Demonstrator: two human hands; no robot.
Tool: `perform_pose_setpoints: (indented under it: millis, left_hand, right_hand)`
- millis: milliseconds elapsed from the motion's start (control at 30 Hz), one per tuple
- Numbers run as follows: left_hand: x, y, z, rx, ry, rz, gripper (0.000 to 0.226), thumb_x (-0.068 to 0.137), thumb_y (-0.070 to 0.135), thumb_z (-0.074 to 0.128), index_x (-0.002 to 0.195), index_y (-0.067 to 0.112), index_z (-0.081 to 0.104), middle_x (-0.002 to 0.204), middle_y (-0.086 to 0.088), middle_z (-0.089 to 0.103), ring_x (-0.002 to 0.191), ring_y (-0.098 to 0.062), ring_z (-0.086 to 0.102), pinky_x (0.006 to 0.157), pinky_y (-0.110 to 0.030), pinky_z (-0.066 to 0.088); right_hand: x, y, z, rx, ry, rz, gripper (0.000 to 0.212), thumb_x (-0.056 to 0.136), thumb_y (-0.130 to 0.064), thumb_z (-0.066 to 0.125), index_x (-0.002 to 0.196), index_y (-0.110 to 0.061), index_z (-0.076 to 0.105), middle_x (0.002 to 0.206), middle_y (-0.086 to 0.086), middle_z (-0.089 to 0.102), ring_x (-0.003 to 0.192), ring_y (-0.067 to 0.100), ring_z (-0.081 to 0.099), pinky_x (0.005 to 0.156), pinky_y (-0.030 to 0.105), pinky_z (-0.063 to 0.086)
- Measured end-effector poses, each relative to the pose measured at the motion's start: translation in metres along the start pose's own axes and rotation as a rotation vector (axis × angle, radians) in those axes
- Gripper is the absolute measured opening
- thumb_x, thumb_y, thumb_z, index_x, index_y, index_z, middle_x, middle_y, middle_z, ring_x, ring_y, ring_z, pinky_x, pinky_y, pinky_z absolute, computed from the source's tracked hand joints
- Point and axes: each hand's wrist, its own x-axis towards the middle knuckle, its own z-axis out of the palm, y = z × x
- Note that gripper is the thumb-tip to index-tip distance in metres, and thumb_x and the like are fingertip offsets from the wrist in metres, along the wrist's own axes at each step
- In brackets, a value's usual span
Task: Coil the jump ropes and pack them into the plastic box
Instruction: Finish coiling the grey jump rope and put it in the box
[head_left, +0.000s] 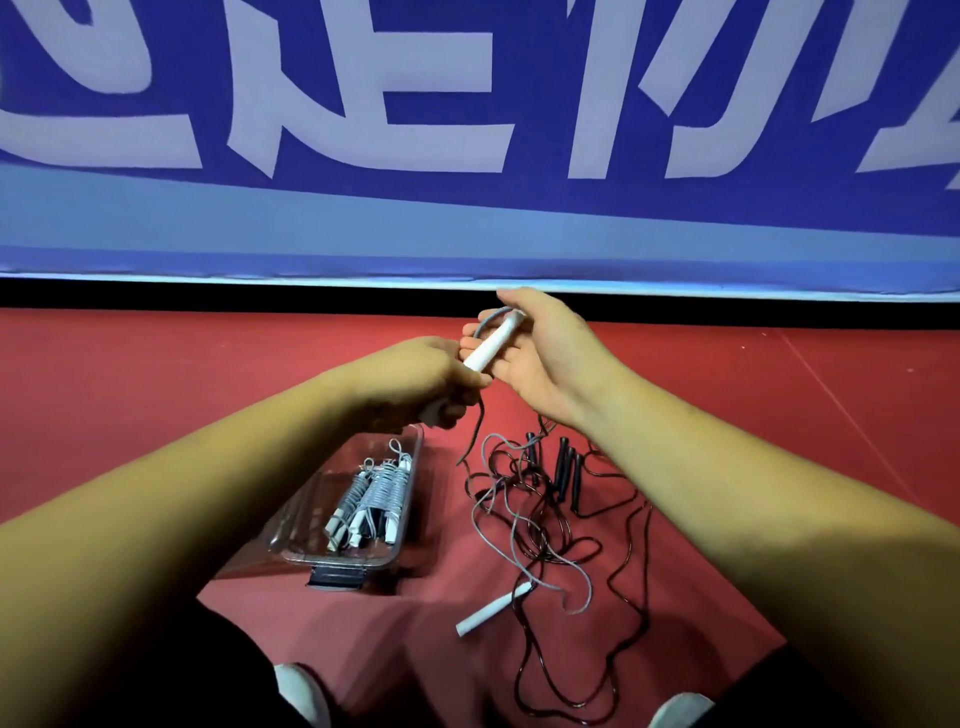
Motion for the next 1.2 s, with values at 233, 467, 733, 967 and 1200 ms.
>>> perform_pose_setpoints:
  millis: [233, 467, 733, 967, 1200]
  left_hand:
    - [0.004, 0.009, 0.001, -0.157, 0.159, 0.074, 0.025, 0.102, 0.013, 0.046, 0.079, 0.004, 0.052, 0.051, 0.003, 0.028, 0.038, -0.007, 0.022, 0.041, -0.018, 0.021]
    - [0.005, 0.025, -0.027, -0.599, 0.226, 0.219, 0.025, 0.099, 0.01, 0.038, 0.075, 0.011, 0.046, 0.049, 0.008, 0.022, 0.037, -0.005, 0.022, 0.043, -0.019, 0.023]
    - [0.011, -0.006, -0.086, -0.308, 0.48, -0.039, 0.023, 0.101, 0.005, 0.04, 0.08, 0.013, 0.042, 0.047, 0.004, 0.033, 0.035, -0.005, 0.027, 0.038, -0.016, 0.024]
    - [0.003, -0.004, -0.059, -0.08, 0.247, 0.019, 0.019, 0.095, 0.023, 0.06, 0.095, 0.004, 0.06, 0.048, 0.006, 0.026, 0.037, -0.006, 0.019, 0.041, -0.018, 0.017]
    - [-0.005, 0.001, -0.033, 0.034, 0.056, 0.019, 0.03, 0.098, 0.031, 0.056, 0.075, 0.011, 0.054, 0.048, 0.006, 0.024, 0.036, -0.006, 0.016, 0.035, -0.016, 0.018]
  right_hand:
    - [0.0, 0.004, -0.016, -0.43, -0.018, -0.079, 0.019, 0.078, -0.028, 0.052, 0.082, -0.013, 0.064, 0.084, 0.007, 0.068, 0.068, 0.018, 0.06, 0.067, 0.031, 0.042]
    - [0.002, 0.048, -0.046, -0.669, -0.782, 0.498, 0.027, 0.097, -0.023, 0.042, 0.1, -0.013, 0.067, 0.094, 0.013, 0.07, 0.092, 0.028, 0.056, 0.086, 0.032, 0.046]
    - [0.009, 0.049, -0.049, -0.701, -0.314, 0.284, 0.022, 0.105, -0.017, 0.035, 0.092, -0.008, 0.05, 0.049, -0.003, 0.042, 0.045, 0.014, 0.041, 0.046, 0.023, 0.029]
    - [0.001, 0.002, -0.015, -0.955, -0.345, 0.098, 0.022, 0.098, -0.007, 0.041, 0.1, -0.007, 0.063, 0.05, -0.006, 0.035, 0.042, 0.009, 0.026, 0.043, 0.02, 0.021]
    - [0.003, -0.014, -0.014, -0.91, -0.311, -0.075, 0.011, 0.093, -0.008, 0.057, 0.09, 0.001, 0.064, 0.051, 0.0, 0.035, 0.043, 0.013, 0.027, 0.044, 0.022, 0.023]
